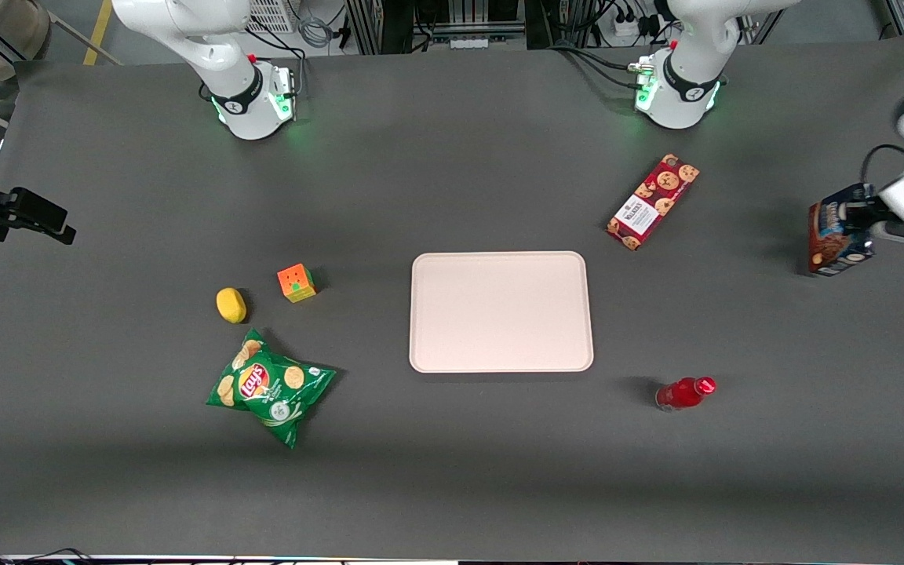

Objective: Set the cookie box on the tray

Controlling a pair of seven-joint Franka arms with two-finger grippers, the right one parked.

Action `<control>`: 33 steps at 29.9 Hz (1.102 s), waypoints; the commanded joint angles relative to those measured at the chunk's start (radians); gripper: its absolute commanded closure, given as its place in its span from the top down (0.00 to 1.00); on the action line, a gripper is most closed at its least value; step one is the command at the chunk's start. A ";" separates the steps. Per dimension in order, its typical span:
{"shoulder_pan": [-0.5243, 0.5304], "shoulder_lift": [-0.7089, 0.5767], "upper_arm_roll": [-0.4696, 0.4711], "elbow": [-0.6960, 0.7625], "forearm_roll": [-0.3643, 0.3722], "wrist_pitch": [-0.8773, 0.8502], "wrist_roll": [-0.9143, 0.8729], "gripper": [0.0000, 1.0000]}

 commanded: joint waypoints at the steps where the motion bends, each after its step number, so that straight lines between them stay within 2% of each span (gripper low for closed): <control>1: -0.008 0.001 -0.007 0.205 0.004 -0.185 0.012 0.00; 7: -0.011 0.013 -0.009 0.400 0.005 -0.370 0.010 0.00; 16: -0.012 0.013 -0.062 0.479 0.004 -0.447 -0.045 0.00; 24: -0.012 0.009 -0.251 0.621 0.004 -0.680 -0.339 0.00; 33: -0.011 -0.001 -0.496 0.683 -0.016 -0.768 -0.750 0.00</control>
